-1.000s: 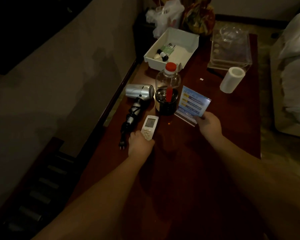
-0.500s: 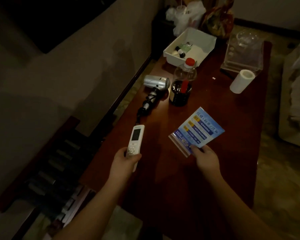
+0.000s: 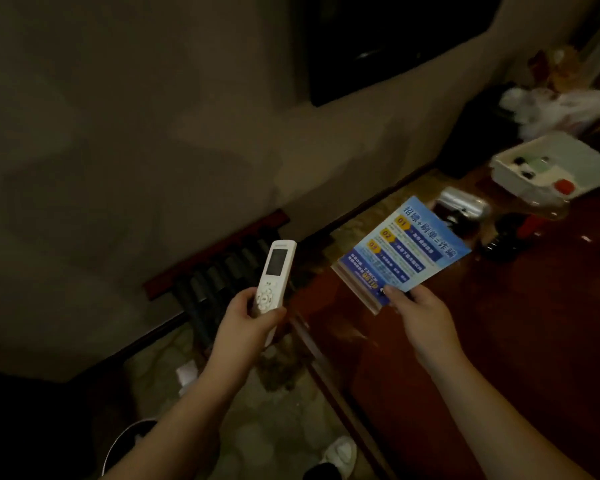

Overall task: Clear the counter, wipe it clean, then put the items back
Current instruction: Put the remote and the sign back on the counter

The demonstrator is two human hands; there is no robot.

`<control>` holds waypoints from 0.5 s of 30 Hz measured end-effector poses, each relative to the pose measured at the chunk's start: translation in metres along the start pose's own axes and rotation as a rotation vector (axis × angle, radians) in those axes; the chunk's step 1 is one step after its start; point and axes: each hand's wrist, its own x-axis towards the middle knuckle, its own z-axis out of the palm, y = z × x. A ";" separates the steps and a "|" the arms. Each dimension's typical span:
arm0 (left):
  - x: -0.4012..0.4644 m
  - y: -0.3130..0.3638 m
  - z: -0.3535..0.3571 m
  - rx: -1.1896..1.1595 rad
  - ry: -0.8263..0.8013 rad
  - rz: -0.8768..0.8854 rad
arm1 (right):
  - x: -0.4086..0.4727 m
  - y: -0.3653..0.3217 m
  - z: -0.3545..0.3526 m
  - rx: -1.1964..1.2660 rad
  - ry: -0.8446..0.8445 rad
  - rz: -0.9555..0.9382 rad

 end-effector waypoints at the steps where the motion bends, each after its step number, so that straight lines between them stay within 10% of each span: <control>1: -0.007 -0.004 -0.019 -0.026 0.041 0.006 | -0.007 -0.007 0.016 -0.028 -0.048 -0.023; 15: -0.193 -0.153 -0.302 -0.205 0.628 0.007 | -0.233 -0.040 0.253 -0.180 -0.585 -0.234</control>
